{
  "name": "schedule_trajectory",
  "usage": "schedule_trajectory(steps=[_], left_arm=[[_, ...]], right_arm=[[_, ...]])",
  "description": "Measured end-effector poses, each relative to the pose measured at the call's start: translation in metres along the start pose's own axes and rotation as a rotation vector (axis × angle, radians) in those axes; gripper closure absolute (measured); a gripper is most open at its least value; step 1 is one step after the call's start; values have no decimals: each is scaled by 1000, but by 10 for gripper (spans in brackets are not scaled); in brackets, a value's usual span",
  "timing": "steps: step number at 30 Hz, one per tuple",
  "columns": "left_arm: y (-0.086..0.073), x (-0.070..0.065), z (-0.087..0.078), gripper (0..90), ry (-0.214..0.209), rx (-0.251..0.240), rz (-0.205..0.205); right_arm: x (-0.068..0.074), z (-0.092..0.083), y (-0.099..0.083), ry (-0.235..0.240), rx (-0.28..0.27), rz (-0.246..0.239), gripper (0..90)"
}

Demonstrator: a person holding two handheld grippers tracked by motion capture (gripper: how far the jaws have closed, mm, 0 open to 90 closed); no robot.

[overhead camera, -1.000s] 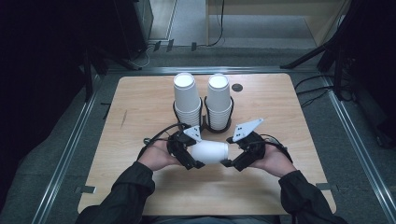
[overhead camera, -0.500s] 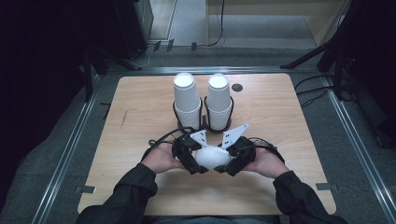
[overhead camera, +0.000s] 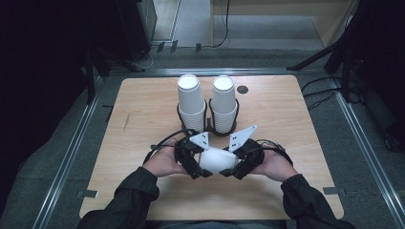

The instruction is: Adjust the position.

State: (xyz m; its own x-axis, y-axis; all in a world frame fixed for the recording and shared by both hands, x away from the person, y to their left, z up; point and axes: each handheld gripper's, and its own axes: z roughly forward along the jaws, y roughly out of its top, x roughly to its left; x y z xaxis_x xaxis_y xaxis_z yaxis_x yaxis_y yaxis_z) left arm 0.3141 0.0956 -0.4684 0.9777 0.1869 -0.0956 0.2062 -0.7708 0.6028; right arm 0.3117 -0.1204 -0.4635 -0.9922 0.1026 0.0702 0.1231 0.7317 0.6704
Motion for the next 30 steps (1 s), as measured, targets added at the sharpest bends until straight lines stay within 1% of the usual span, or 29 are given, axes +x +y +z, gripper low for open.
schedule_trajectory(steps=[1, 3, 5, 6, 7, 8, 9, 10, 12, 13, 15, 16, 17, 21, 22, 23, 27, 30], left_arm=[[0, 1, -1, 31, 10, -5, -8], [-2, 3, -4, 29, 1, -18, -20], [-3, 4, -6, 28, 17, -25, -22], [-4, 5, -7, 21, 10, -33, -23], [-4, 5, -7, 19, 10, -33, -23], [-6, 5, -10, 19, 12, -38, -17], [-6, 5, -10, 19, 6, -43, -21], [-7, 5, -11, 19, 13, -46, -19], [-8, 6, -12, 19, 7, -51, -20], [-8, 6, -13, 19, 12, -53, -21], [-9, 6, -15, 19, 9, -62, -28], [-9, 7, -16, 19, 16, -69, -29], [-9, 7, -17, 19, 11, -76, -38], [-11, 10, -22, 19, 7, -107, -55], [-12, 10, -23, 19, 11, -119, -64], [-12, 11, -24, 19, 5, -125, -71], [-14, 13, -29, 19, -6, -179, -104], [-15, 14, -32, 19, -23, -216, -116]], right_arm=[[0, 0, -1, -5, -1, 1, 235], [-1, -2, -2, -9, 1, 8, 234], [-3, -4, -3, -10, -7, 14, 233], [-3, -6, -3, -11, -11, 22, 232], [-4, -7, -4, 1, -18, 30, 232], [-5, -9, -4, -3, -25, 30, 232], [-5, -10, -5, -7, -31, 28, 232], [-6, -11, -5, -7, -37, 31, 231], [-6, -14, -7, -18, -46, 36, 231], [-7, -15, -7, -17, -53, 41, 231], [-8, -18, -8, -25, -65, 45, 231], [-9, -19, -8, -30, -72, 46, 231], [-9, -20, -9, -32, -76, 55, 230], [-10, -24, -10, -38, -92, 59, 230], [-10, -25, -11, -40, -98, 62, 230], [-10, -26, -11, -38, -103, 66, 230], [-11, -29, -11, -42, -126, 69, 230], [-12, -31, -11, -41, -141, 71, 230]])
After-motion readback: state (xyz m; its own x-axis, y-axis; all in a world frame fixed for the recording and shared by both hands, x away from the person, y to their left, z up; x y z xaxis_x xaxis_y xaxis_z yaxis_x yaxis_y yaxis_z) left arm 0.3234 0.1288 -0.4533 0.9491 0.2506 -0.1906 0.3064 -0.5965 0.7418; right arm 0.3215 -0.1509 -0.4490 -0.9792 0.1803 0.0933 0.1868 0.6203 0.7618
